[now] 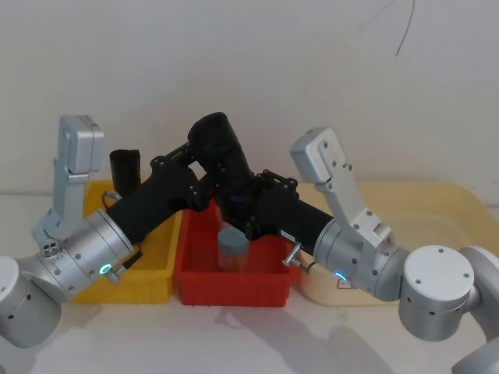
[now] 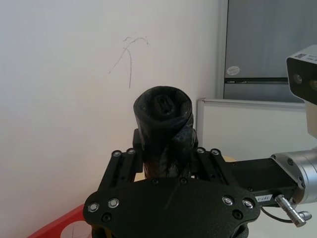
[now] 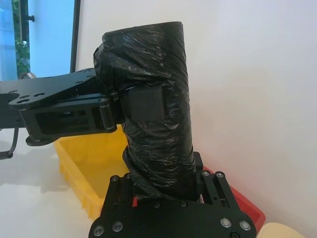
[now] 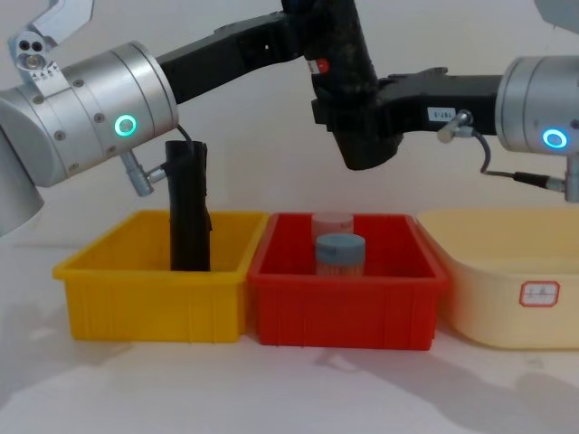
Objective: Pick up the garbage bag with the one hand and transfer it to the other hand.
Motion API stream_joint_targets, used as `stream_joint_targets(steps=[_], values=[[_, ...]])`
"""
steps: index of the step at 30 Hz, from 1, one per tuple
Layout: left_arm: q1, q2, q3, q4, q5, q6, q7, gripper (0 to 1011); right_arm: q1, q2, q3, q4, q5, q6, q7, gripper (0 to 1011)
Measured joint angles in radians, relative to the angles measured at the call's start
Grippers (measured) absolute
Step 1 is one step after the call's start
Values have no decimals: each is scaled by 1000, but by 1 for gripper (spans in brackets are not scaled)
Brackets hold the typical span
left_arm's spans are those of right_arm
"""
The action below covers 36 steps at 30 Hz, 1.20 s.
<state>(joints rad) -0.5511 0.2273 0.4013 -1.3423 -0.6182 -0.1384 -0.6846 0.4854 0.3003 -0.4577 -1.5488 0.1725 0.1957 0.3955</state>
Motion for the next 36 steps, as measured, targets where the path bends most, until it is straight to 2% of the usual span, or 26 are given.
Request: stream_joint_targets(steps=[7, 10, 11, 17, 19, 25, 36], values=[[0, 0, 0, 0, 0, 0, 0, 680, -4, 2, 9, -3, 7, -5, -3, 579], [0, 0, 0, 0, 0, 0, 0, 745, -7, 5, 17, -4, 11, -7, -7, 579], [0, 0, 0, 0, 0, 0, 0, 800, -7, 5, 17, -4, 11, -7, -7, 579], [0, 0, 0, 0, 0, 0, 0, 972, -11, 20, 45, 2, 18, -11, -17, 579], [0, 0, 0, 0, 0, 0, 0, 1000, -12, 24, 54, 5, 19, -11, -20, 579], [0, 0, 0, 0, 0, 0, 0, 1000, -14, 45, 85, 19, 19, -8, -33, 579], [0, 0, 0, 0, 0, 0, 0, 1000, -22, 109, 161, 82, 2, 25, -67, 579]])
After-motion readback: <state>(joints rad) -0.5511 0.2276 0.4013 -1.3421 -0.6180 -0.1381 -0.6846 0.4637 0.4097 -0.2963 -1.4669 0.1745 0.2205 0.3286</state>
